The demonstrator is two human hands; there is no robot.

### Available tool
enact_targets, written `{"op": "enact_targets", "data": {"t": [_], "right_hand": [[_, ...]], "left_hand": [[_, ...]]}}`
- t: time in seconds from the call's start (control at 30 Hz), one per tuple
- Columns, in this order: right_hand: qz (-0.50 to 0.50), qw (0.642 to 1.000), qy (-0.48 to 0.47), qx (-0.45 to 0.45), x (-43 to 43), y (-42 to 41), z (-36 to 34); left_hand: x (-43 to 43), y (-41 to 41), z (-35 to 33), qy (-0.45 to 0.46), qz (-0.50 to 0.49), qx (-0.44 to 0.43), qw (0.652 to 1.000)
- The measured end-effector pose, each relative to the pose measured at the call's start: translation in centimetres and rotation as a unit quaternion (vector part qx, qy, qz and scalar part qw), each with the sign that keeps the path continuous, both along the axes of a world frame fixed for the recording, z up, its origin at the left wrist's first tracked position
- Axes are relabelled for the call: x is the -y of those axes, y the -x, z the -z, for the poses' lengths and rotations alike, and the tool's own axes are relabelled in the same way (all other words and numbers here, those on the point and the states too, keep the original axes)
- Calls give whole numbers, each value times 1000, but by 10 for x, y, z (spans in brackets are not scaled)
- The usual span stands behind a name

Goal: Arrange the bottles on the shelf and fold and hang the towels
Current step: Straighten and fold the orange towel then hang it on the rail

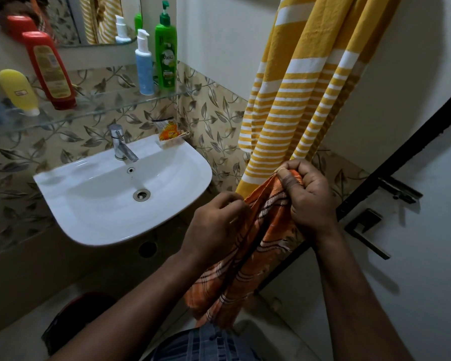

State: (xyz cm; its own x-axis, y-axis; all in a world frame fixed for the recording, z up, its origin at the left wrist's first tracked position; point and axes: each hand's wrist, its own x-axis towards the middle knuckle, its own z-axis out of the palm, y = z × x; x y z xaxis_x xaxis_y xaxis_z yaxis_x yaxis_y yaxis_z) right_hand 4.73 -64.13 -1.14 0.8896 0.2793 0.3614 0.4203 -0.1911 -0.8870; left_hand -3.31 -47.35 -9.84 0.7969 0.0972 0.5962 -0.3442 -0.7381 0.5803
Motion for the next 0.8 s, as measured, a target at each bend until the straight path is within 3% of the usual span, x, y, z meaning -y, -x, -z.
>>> {"op": "enact_targets", "data": {"t": [0.27, 0.8], "right_hand": [[-6, 1000, 24, 9, -3, -2, -1], [65, 996, 13, -54, 8, -18, 17]], "left_hand": [[0, -5, -4, 67, 23, -55, 996], [-4, -10, -10, 128, -29, -45, 990]]}}
